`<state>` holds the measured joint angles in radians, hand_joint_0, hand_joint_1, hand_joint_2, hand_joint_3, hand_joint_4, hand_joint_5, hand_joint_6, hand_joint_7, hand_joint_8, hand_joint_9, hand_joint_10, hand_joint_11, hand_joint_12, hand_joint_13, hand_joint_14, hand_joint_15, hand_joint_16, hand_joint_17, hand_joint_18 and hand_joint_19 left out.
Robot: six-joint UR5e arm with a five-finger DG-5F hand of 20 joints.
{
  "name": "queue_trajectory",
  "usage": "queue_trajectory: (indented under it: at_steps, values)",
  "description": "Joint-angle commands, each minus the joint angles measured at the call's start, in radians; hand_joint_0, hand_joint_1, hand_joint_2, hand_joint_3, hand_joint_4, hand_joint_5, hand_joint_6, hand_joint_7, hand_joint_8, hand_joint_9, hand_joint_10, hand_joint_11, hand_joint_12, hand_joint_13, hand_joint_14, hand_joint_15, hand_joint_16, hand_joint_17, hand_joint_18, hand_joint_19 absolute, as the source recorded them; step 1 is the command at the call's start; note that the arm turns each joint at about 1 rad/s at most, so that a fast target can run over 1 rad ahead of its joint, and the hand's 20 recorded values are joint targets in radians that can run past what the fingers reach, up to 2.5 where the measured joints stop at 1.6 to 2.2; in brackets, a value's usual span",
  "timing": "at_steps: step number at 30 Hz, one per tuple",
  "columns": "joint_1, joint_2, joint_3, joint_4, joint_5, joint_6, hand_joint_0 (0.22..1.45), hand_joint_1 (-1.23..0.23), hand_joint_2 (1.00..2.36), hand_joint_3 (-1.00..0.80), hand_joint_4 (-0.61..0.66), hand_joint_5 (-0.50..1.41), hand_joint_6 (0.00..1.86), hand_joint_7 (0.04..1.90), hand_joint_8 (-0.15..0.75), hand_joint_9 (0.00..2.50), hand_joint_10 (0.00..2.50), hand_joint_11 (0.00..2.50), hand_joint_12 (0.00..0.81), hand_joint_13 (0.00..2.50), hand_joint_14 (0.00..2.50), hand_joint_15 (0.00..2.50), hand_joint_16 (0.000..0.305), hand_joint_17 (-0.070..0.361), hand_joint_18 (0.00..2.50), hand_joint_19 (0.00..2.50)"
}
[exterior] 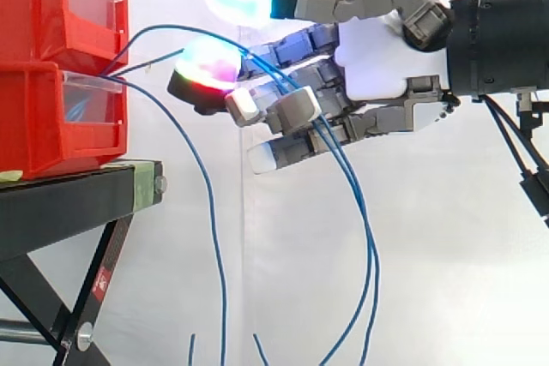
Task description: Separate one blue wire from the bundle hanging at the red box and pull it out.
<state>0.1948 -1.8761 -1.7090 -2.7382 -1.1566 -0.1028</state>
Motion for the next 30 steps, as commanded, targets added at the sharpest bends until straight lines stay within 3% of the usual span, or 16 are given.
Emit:
queue_trajectory:
  at_steps: [1, 9, 19, 30]
  values:
    - [0.000, 0.000, 0.000, 0.000, 0.000, 0.000, 0.57, -0.51, 1.01, -0.41, 0.25, -0.23, 0.86, 0.90, 0.371, 0.88, 0.02, 1.11, 0.413, 1.38, 0.02, 1.22, 0.062, 0.139, 0.73, 0.57]
    - [0.000, 0.000, 0.000, 0.002, 0.000, 0.000, 0.61, -0.51, 1.01, -0.36, 0.24, -0.22, 0.85, 0.89, 0.372, 0.94, 0.02, 1.14, 0.407, 1.38, 0.02, 1.22, 0.060, 0.134, 0.75, 0.57]
    - [0.000, 0.000, 0.000, 0.003, 0.028, -0.040, 0.62, -0.60, 1.02, -0.29, 0.24, -0.21, 0.86, 0.90, 0.383, 0.97, 0.02, 1.15, 0.407, 1.40, 0.02, 1.22, 0.059, 0.133, 0.77, 0.57]
    - [0.000, 0.000, 0.009, 0.000, 0.061, -0.072, 0.62, -0.61, 1.02, -0.29, 0.24, -0.21, 0.86, 0.91, 0.384, 0.99, 0.02, 1.16, 0.408, 1.41, 0.02, 1.21, 0.059, 0.132, 0.78, 0.57]
